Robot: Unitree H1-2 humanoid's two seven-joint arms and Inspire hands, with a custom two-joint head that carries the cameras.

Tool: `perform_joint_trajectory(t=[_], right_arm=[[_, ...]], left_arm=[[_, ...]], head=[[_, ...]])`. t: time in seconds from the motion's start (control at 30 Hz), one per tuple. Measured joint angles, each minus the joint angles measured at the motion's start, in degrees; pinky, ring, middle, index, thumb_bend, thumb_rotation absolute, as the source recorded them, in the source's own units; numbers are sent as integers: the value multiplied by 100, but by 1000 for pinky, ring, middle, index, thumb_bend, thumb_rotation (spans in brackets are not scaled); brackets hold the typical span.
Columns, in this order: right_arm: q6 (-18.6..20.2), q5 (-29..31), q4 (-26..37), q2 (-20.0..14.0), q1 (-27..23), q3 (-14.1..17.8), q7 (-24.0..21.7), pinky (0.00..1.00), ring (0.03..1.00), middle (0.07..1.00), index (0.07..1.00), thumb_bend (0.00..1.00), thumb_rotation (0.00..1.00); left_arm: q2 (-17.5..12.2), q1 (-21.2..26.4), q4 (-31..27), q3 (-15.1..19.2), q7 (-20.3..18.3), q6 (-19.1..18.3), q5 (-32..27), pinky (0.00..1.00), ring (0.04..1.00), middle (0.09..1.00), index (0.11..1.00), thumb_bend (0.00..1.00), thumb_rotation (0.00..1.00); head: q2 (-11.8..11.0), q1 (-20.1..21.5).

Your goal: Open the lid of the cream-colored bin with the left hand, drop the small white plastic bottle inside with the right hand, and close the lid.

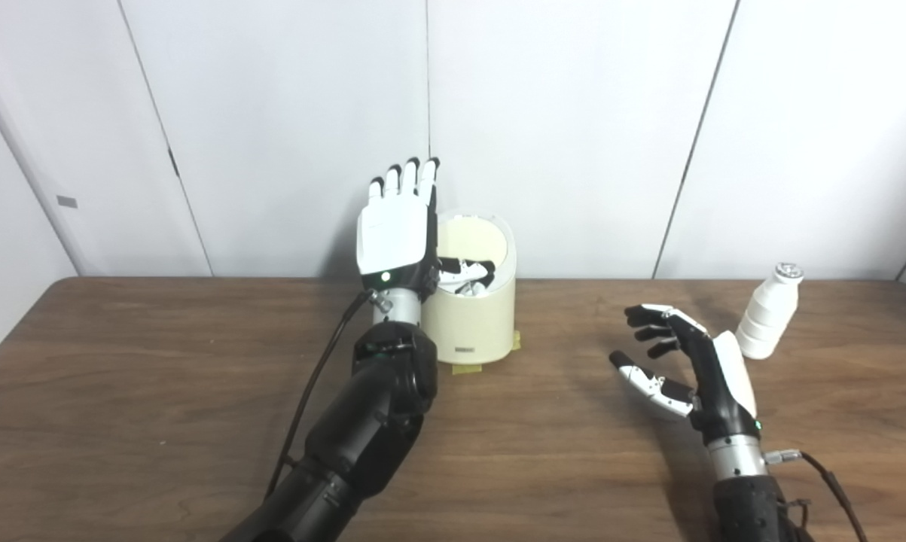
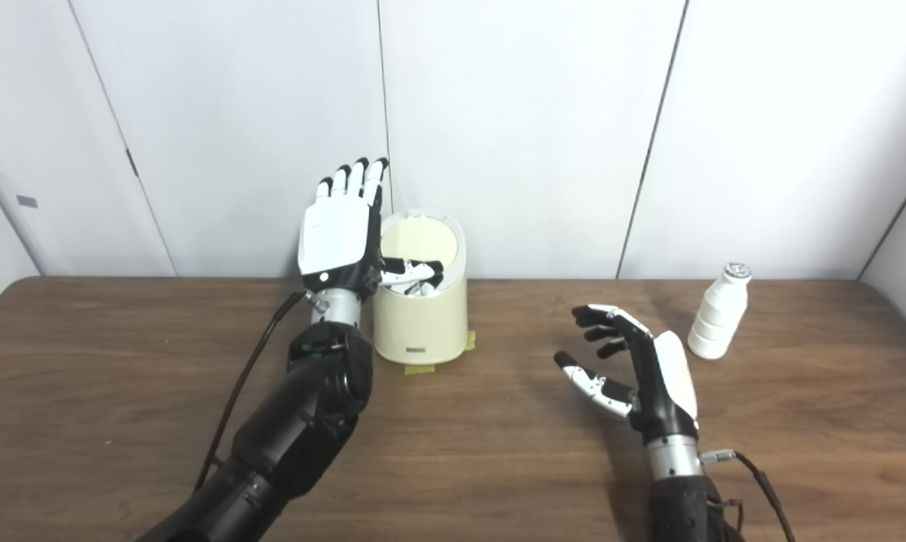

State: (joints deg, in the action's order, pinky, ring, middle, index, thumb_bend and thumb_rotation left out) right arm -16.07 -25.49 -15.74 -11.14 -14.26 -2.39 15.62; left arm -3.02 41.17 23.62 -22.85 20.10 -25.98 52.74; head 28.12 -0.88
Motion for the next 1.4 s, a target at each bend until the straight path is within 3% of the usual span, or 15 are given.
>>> perform_joint_trajectory(t=[0.03, 0.1, 0.2, 0.3, 0.4, 0.53, 0.67, 0.8, 1.1, 1.4], right_arm=[[1, 0, 6, 0, 1, 0, 0, 508, 636, 678, 675, 304, 294], [2, -4, 14, 1, 2, -2, 0, 502, 632, 673, 670, 298, 308], [-7, -6, 19, 1, 2, -4, 1, 506, 636, 678, 666, 296, 303], [-7, -14, 19, -2, 4, -4, 1, 511, 639, 681, 669, 296, 302], [-7, 0, 19, -1, 5, 0, 0, 506, 631, 676, 666, 300, 281], [-6, 9, 20, 1, 4, 1, 0, 505, 631, 677, 662, 298, 303], [-6, 1, 21, 1, 5, 0, 0, 491, 621, 666, 662, 297, 255], [-3, -1, 21, 2, 5, 0, 0, 493, 624, 665, 661, 300, 275], [-8, -4, 28, 1, 5, 0, 1, 512, 635, 673, 669, 296, 267], [45, -29, 66, 1, 25, 0, 1, 480, 612, 654, 675, 295, 276]], left_arm=[[7, -1, 9, 24, 5, 4, -13, 1000, 1000, 1000, 1000, 626, 314], [21, -10, 20, 70, 0, 6, -41, 1000, 1000, 1000, 1000, 552, 548], [-1, -15, 13, 130, -54, -1, -76, 1000, 1000, 1000, 1000, 537, 761], [-40, -24, -46, 152, -126, -2, -94, 1000, 1000, 1000, 1000, 580, 937], [-55, -25, -55, 174, -205, 2, -121, 1000, 1000, 1000, 1000, 677, 994], [-54, -43, -59, 207, -218, 28, -177, 1000, 1000, 1000, 1000, 799, 1000], [-54, -65, -65, 222, -220, 31, -232, 1000, 1000, 1000, 1000, 806, 989], [-55, -79, -87, 221, -256, 30, -249, 1000, 1000, 1000, 1000, 823, 842], [-62, -82, -143, 202, -321, 9, -234, 1000, 1000, 1000, 1000, 783, 639], [-99, -88, -207, 197, -434, -2, -210, 1000, 1000, 1000, 1000, 698, 591]], head=[[0, 0], [-9, 0], [-9, -9], [-17, -17], [-17, -17], [-18, -17], [-9, 0], [9, 0], [26, 9], [26, 9]])
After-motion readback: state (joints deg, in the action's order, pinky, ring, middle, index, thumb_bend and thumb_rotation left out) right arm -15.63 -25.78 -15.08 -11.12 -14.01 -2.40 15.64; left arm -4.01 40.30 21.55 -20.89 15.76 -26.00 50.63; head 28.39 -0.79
